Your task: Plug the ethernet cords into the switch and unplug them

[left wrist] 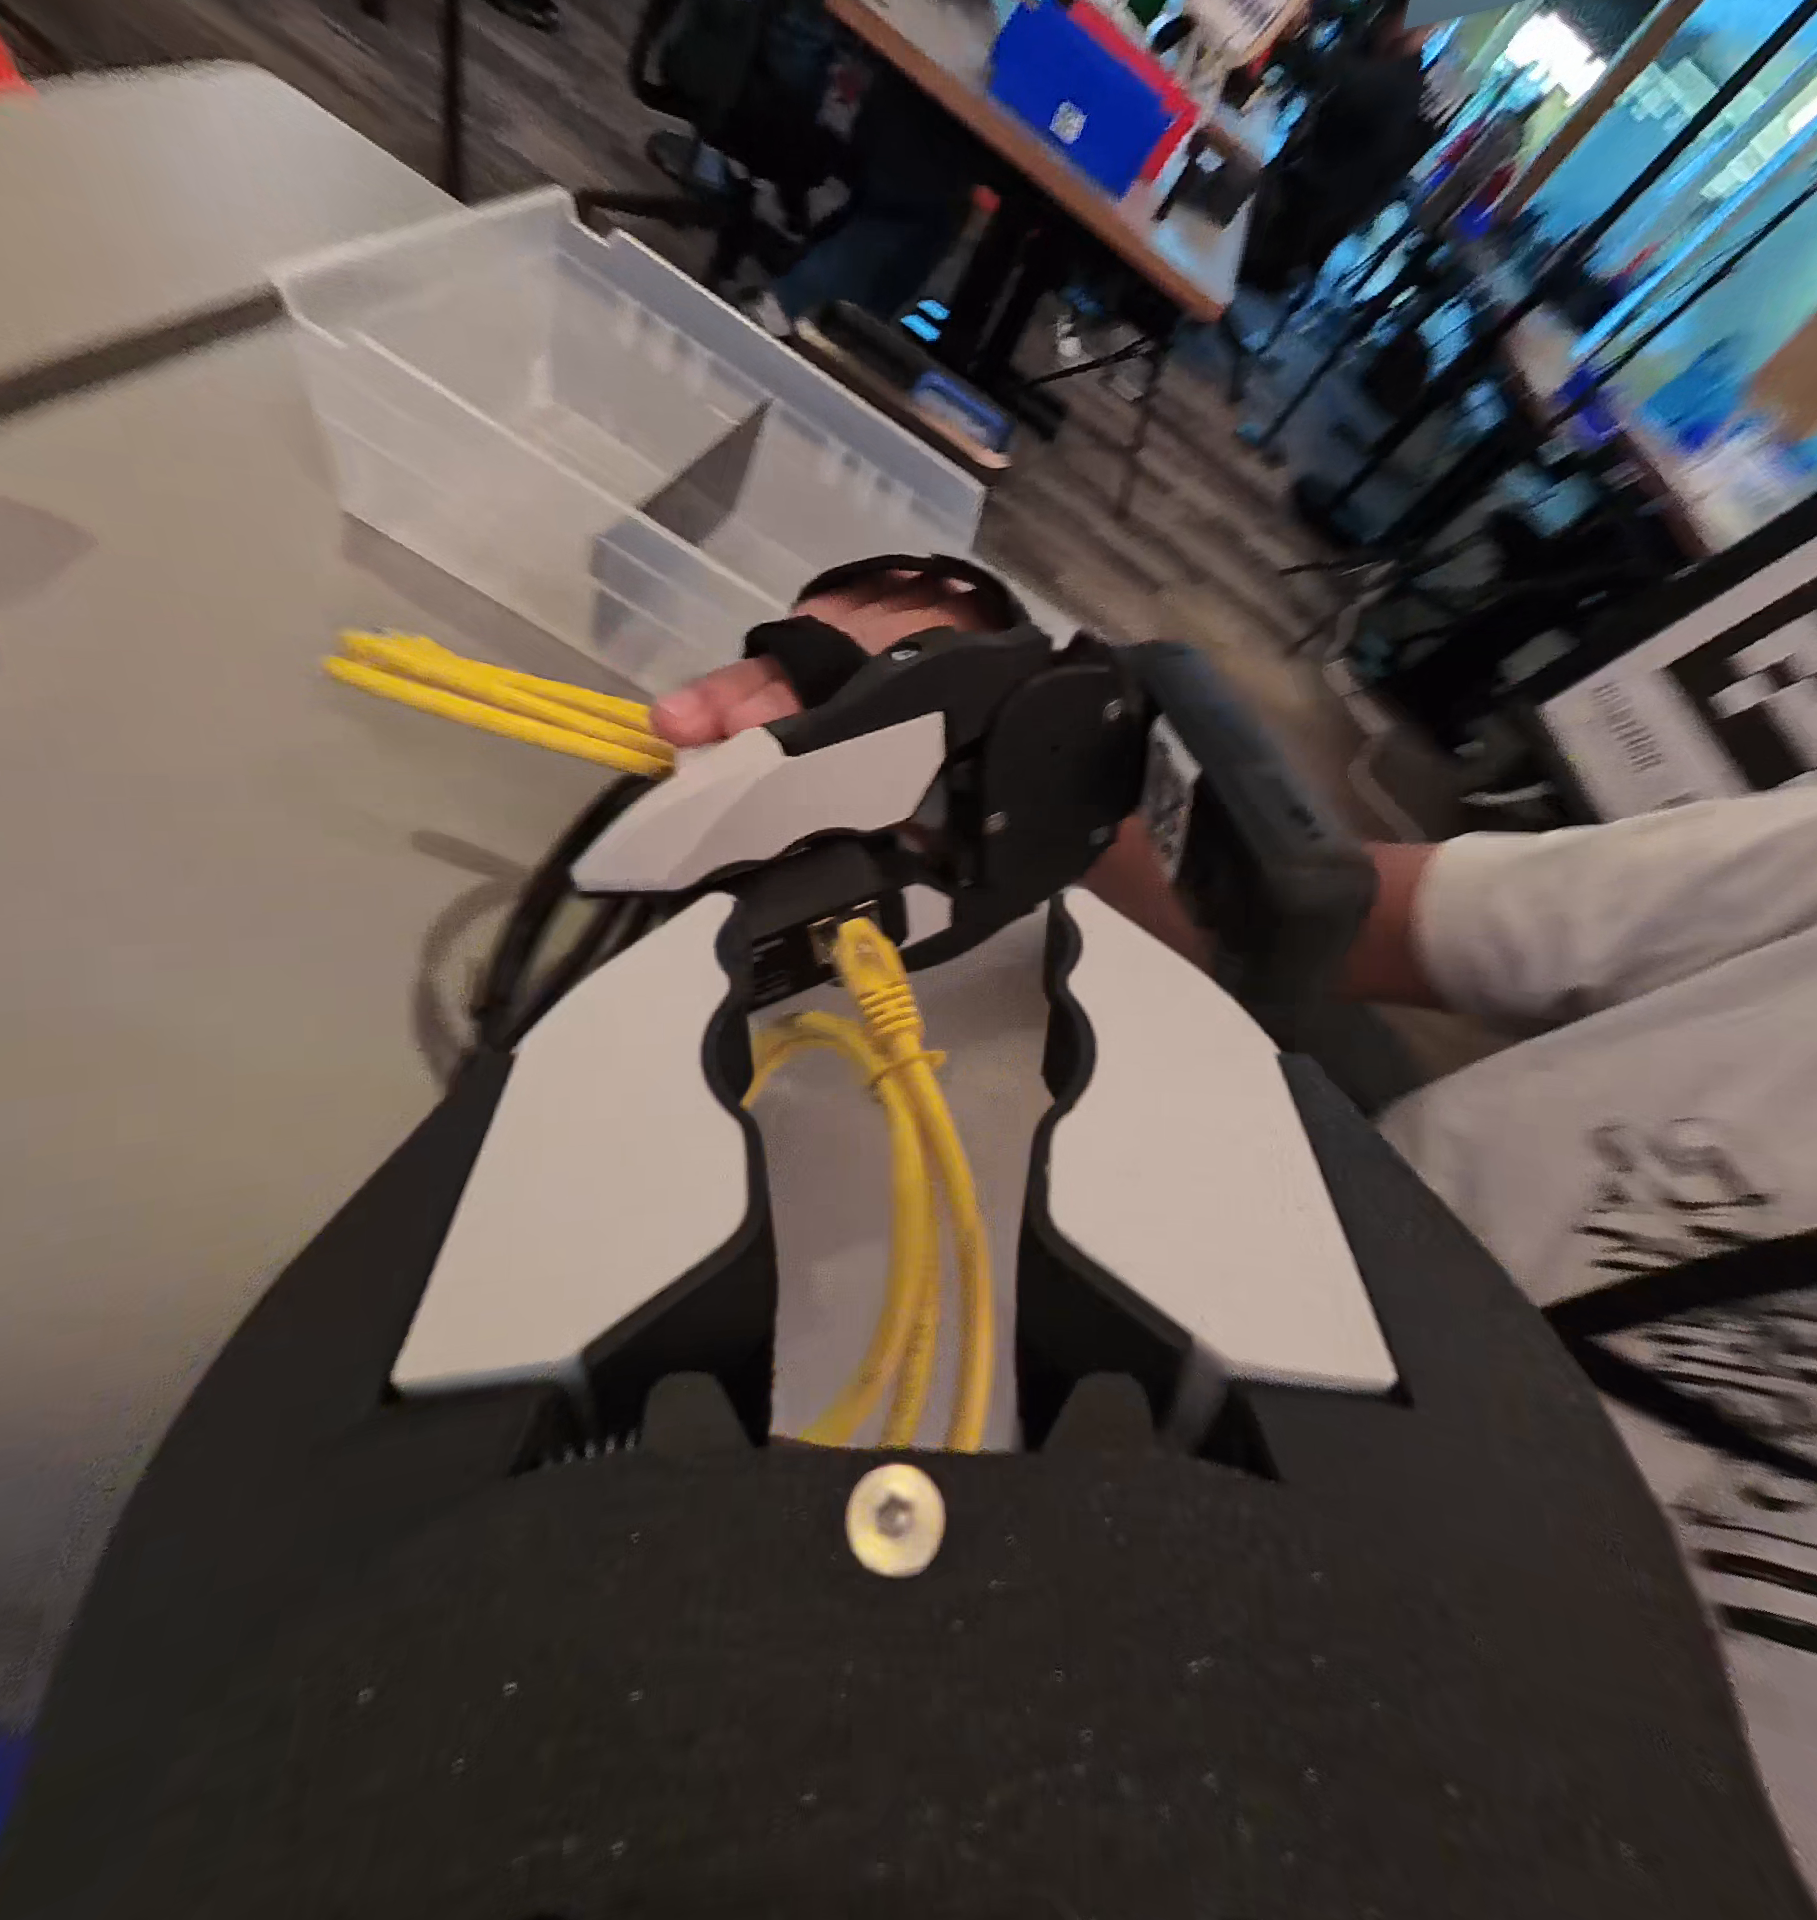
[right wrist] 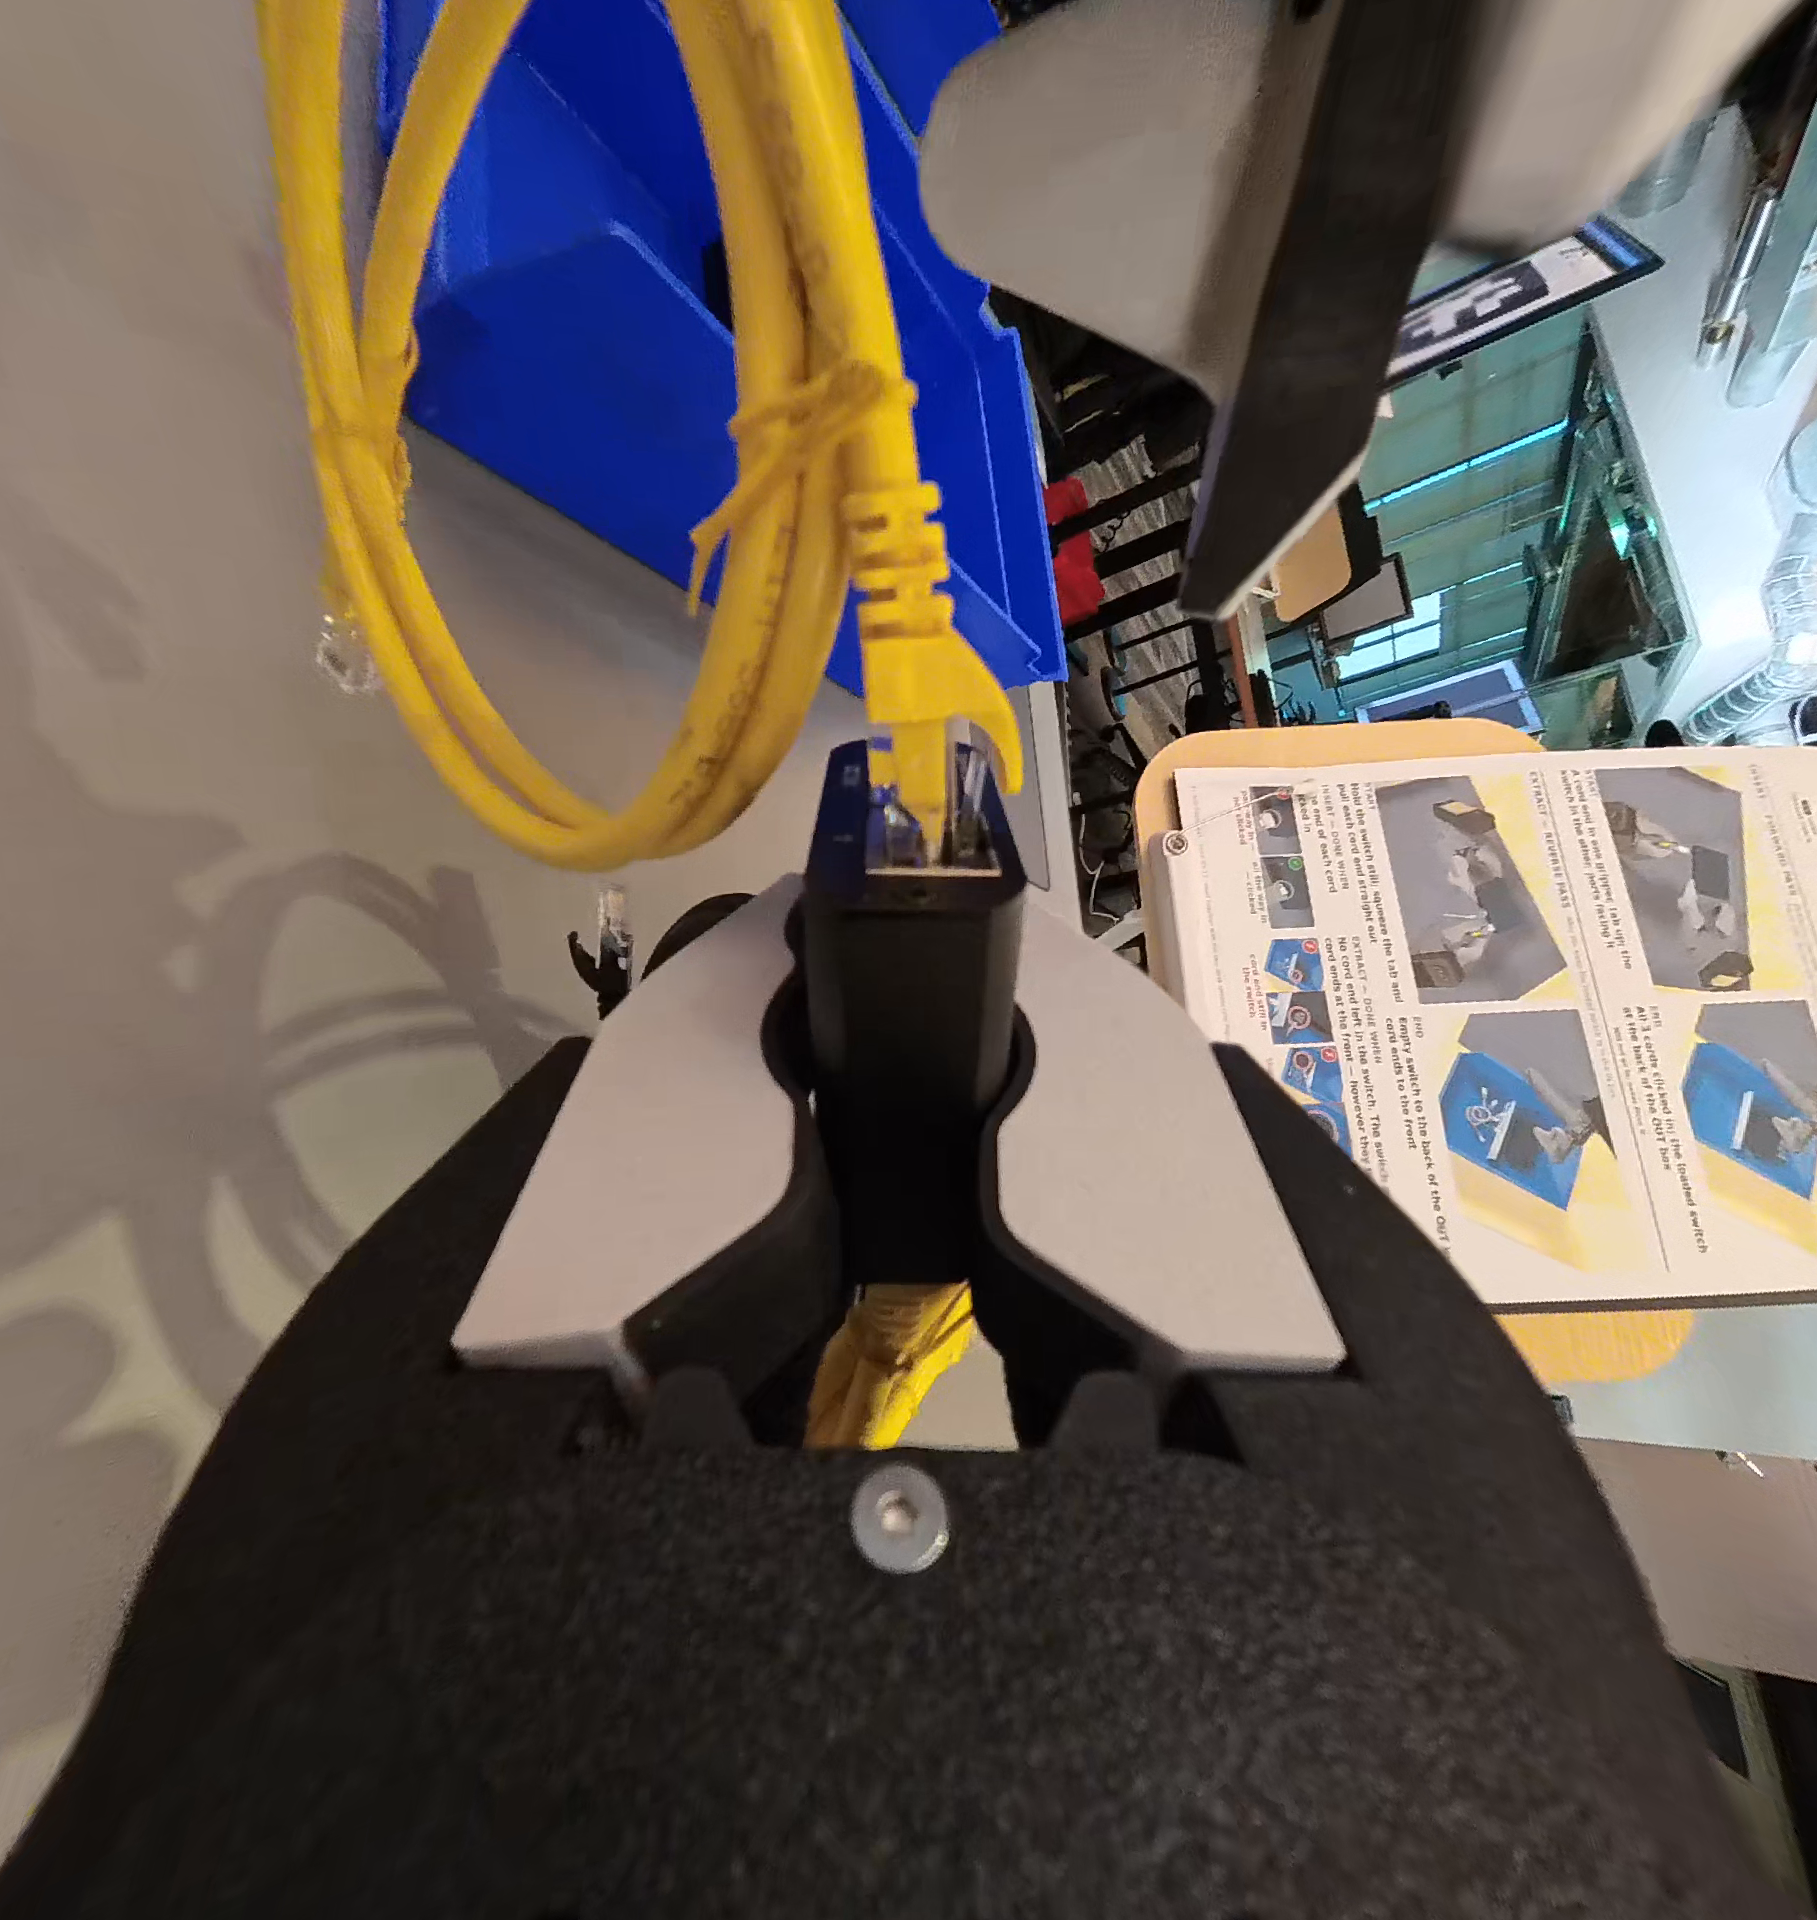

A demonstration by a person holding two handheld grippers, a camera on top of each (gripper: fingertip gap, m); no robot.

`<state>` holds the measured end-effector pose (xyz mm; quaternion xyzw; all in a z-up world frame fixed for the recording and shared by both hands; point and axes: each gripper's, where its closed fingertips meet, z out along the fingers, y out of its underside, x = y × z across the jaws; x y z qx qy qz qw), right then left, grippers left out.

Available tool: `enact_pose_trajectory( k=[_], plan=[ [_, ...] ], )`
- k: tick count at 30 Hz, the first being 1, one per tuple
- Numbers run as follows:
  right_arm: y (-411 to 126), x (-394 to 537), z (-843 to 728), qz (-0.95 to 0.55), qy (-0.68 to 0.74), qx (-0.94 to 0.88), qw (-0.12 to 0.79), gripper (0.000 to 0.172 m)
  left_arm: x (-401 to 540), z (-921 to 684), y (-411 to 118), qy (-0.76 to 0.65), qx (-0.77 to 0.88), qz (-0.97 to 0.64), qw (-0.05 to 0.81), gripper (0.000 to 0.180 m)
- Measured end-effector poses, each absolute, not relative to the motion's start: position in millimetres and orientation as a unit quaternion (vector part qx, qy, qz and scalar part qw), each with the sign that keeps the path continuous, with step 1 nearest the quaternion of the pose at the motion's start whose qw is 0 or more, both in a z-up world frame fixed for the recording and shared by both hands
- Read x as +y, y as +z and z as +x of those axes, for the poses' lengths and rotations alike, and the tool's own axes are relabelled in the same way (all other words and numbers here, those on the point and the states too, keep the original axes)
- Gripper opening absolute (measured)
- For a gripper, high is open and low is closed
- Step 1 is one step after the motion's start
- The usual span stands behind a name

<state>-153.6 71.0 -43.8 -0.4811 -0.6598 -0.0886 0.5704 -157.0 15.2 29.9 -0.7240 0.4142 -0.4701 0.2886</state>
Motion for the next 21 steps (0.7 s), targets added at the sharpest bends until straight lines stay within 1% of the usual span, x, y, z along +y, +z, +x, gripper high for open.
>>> enact_pose_trajectory(
  k=[2,6,8,11,12,14,17,21],
  plan=[
    [-45,72,-153,-0.483,-0.094,-0.662,0.566,0.026,12,-154,30,-0.499,0.396,-0.730,0.247,0.053],
    [-48,74,-151,-0.486,-0.096,-0.661,0.563,0.026,11,-153,8,-0.435,0.450,-0.744,0.234,0.056],
    [-44,72,-151,-0.480,-0.096,-0.659,0.571,0.026,9,-151,0,-0.393,0.486,-0.738,0.254,0.052],
    [-40,70,-153,-0.474,-0.099,-0.657,0.577,0.026,7,-145,-5,-0.335,0.546,-0.707,0.299,0.036],
    [-41,71,-152,-0.474,-0.105,-0.658,0.575,0.026,8,-144,-6,-0.315,0.560,-0.698,0.316,0.034],
    [-42,72,-151,-0.470,-0.118,-0.659,0.575,0.026,10,-143,-7,-0.279,0.578,-0.690,0.334,0.036],
    [-43,73,-150,-0.472,-0.125,-0.660,0.571,0.026,11,-142,-9,-0.255,0.586,-0.691,0.338,0.040],
    [-43,74,-150,-0.477,-0.122,-0.659,0.569,0.026,13,-144,-7,-0.201,0.607,-0.666,0.385,0.039]
  ],
)
